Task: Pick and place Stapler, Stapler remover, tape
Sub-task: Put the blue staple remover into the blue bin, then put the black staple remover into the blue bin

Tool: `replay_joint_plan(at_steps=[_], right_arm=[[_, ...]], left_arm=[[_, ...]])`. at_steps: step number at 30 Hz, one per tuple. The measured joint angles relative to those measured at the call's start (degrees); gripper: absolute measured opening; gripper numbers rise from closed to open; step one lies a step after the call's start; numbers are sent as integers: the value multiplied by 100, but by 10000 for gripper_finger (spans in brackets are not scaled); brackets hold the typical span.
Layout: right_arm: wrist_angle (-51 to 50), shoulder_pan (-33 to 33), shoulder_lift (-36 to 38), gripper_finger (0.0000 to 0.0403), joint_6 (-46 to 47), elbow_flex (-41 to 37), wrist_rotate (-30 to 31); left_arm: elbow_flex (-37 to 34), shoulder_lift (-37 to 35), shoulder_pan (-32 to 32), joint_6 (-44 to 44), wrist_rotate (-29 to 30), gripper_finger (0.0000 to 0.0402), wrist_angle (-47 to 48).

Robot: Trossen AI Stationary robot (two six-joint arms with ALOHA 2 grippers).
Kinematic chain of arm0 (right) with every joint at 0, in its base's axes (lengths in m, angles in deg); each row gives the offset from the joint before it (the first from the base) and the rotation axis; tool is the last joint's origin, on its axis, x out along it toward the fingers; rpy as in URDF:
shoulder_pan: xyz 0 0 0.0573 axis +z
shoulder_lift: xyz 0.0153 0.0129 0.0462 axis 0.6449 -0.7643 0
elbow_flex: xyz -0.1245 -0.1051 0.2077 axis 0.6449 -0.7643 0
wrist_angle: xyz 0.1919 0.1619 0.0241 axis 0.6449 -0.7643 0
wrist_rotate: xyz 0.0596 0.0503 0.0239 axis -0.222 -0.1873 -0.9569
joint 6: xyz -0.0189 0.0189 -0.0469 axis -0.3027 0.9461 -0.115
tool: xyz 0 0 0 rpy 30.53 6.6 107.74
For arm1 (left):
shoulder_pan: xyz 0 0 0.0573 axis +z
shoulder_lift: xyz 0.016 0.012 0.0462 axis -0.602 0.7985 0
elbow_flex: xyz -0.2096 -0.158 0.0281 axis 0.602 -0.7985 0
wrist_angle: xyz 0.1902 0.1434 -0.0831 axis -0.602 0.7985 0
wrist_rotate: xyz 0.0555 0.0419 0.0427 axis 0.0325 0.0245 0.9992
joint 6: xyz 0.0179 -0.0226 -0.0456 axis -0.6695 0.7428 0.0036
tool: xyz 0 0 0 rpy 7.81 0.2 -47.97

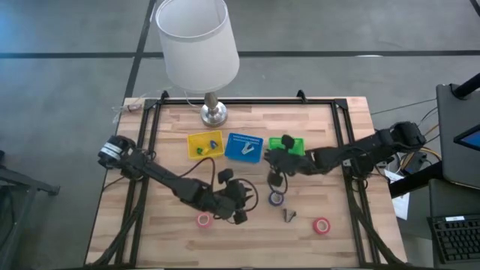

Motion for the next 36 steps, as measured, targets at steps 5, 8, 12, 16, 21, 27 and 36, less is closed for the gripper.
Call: replay_joint_plan(at_steps=[5,8,12,16,21,27,36], right_arm=[[622,-282,-43,54,-391,-4,-101],[1125,-461,-182,54,-665,-11,-358],[1821,-754,-644,54,-895,-9,-1292],[2189,-1029,-1317,54,-1222,104,-1626],[2095,-1296,-2020,54,-1231,523,-1631],[897,-1398,-2521,62,-1221,1211,-1631],[283,-1350,-2496,119,-1212,1669,-1628]], left_arm=[[0,2,-56,330,195,96,0],[0,2,-68,485,316,96,2],[0,4,-82,623,414,96,7],[0,7,-85,661,435,96,13],[0,11,-82,661,446,96,32],[-1,11,-82,672,446,96,71],[-2,11,-85,769,446,96,109]])
